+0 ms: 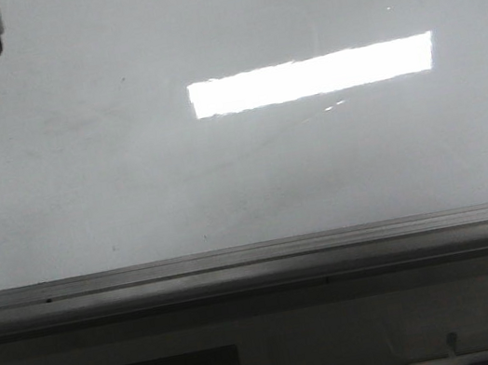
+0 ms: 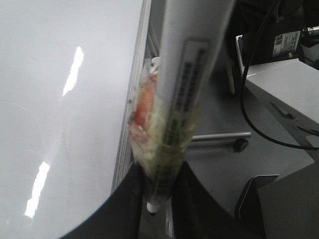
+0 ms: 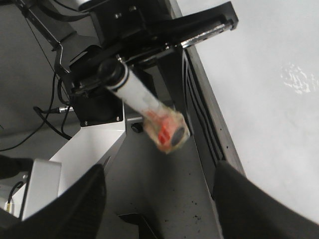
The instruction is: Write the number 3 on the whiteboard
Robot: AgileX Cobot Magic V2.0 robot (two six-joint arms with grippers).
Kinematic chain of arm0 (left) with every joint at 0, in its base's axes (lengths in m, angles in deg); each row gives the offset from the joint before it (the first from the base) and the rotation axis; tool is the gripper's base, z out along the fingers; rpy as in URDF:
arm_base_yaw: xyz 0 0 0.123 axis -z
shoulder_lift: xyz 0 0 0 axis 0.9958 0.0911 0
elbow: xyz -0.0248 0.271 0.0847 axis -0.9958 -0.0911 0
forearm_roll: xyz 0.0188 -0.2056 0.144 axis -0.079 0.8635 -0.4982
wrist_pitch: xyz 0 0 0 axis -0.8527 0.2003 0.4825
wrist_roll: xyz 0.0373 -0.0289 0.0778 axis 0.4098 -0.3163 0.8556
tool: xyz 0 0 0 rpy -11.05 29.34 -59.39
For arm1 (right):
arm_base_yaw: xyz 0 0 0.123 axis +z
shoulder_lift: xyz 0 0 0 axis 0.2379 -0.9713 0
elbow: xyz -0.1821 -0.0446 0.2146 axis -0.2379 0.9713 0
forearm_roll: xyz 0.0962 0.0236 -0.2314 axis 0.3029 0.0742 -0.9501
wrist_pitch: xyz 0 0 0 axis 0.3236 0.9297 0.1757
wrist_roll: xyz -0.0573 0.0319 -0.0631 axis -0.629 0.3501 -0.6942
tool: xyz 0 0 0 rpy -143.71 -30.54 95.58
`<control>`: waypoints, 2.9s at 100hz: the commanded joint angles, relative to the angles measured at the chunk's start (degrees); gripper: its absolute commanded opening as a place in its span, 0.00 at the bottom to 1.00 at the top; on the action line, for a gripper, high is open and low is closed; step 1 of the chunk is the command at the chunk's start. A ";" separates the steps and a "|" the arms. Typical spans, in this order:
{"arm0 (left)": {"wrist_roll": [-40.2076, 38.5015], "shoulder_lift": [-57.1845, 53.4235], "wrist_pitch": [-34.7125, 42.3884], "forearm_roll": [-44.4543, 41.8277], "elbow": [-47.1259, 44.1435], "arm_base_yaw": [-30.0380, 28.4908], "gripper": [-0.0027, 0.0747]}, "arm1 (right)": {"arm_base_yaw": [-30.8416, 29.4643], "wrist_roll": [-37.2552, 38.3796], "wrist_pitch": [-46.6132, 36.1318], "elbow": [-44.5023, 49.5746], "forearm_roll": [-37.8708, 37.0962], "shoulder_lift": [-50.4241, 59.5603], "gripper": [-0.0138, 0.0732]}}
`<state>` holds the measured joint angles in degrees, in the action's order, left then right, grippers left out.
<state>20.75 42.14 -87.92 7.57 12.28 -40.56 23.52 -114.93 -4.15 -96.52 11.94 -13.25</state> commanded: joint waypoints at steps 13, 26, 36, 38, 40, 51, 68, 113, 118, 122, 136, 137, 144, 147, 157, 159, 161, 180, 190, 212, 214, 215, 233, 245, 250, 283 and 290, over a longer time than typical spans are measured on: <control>-0.12 -0.44 2.54 1.90 2.01 0.55 0.01 | 5.86 -0.58 -9.58 -6.14 -0.34 -5.59 0.65; -0.12 -0.44 2.43 1.90 2.01 0.55 0.01 | 6.14 -0.58 -9.22 -6.67 -0.22 -7.98 0.65; -0.12 -0.44 2.03 1.90 2.01 0.55 0.01 | 6.14 -0.58 -8.02 -6.67 1.26 -9.35 0.64; -0.12 -0.44 2.02 1.90 2.01 0.55 0.01 | 6.14 -0.58 -7.65 -6.72 1.74 -9.40 0.64; -0.12 -0.44 1.93 1.90 2.01 0.55 0.01 | 6.14 -0.58 -7.19 -6.95 1.99 -9.68 0.64; -0.12 -0.44 0.84 1.90 2.01 0.55 0.01 | 6.53 -0.65 -6.42 -7.76 2.10 -9.69 0.64; -0.12 -0.44 0.75 1.90 2.01 0.55 0.01 | 9.20 -0.65 -7.40 -9.43 2.10 -9.69 0.64; -0.12 -0.44 -0.26 2.25 2.01 0.55 0.01 | 14.20 -0.65 -9.86 -9.53 0.40 -12.81 0.63; -0.12 -0.44 -0.26 2.37 2.01 0.55 0.01 | 14.20 -0.65 -9.86 -9.53 0.40 -12.81 0.58; -0.12 -0.44 -0.26 2.37 2.01 0.55 0.01 | 14.20 -0.65 -9.86 -9.53 0.40 -12.81 0.51; -0.12 -0.44 -0.26 2.61 2.01 0.55 0.01 | 14.20 -0.65 -8.48 -9.53 0.31 -12.81 0.25; -0.12 -0.44 -0.26 2.61 2.01 0.55 0.01 | 14.20 -0.65 -8.36 -9.53 0.31 -12.92 0.24; -0.12 -0.44 -0.26 2.61 2.01 0.55 0.01 | 14.20 -0.65 -6.85 -9.53 -0.04 -13.05 0.14; -0.12 -0.44 -0.26 2.61 2.01 0.55 0.01 | 14.20 -0.65 -6.06 -9.53 -0.29 -13.03 0.11; -0.12 -0.44 -0.26 2.61 2.01 0.55 0.01 | 14.20 -0.65 -4.37 -9.53 -0.90 -13.03 0.09; -0.12 -0.44 -0.26 2.72 2.01 0.55 0.01 | 14.20 -0.65 -4.13 -9.53 -0.90 -13.03 0.09; -0.12 -0.44 -0.26 2.73 2.01 0.55 0.01 | 14.20 -0.65 -4.10 -9.53 -0.90 -13.03 0.09; -0.32 -0.57 0.80 4.82 2.01 0.55 0.05 | 14.20 -0.65 -4.10 -9.53 -0.99 -13.03 0.09; -0.65 -1.43 1.82 6.72 2.01 0.55 0.28 | 14.20 -0.65 -4.46 -9.53 -2.14 -13.03 0.09; -3.82 -6.24 3.53 6.78 2.01 0.28 0.68 | 14.20 -0.65 -13.09 -9.53 -8.75 -12.45 0.09; -3.83 -7.10 3.64 6.42 2.01 0.17 0.68 | 14.20 -0.65 -14.51 -9.53 -9.03 -12.31 0.09; -4.12 -7.40 3.65 6.27 2.01 0.16 0.68 | 14.20 -0.65 -15.49 -9.53 -9.05 -12.34 0.09; -14.28 -17.56 4.77 -4.41 2.01 -2.88 0.61 | 14.09 -0.65 -28.07 -9.53 -11.09 -12.08 0.09; -23.45 -24.60 4.81 -13.59 2.01 -5.41 0.60 | 13.96 -0.65 -35.38 -9.53 -13.02 -12.19 0.09; -27.23 -27.09 4.81 -17.01 2.01 -6.13 0.60 | 13.36 -0.65 -38.82 -9.53 -13.06 -12.40 0.09; -48.55 -38.71 4.35 -29.89 -3.25 -7.82 0.01 | 1.81 -0.65 -54.24 -9.75 -6.05 -17.39 0.09; -48.70 -40.35 4.57 -29.47 -5.05 -7.82 0.01 | 0.15 -0.65 -54.24 -9.75 -3.44 -17.86 0.09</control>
<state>-26.08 2.64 -87.18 -22.46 7.77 -48.21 25.67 -115.68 -53.80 -104.49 4.47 -31.87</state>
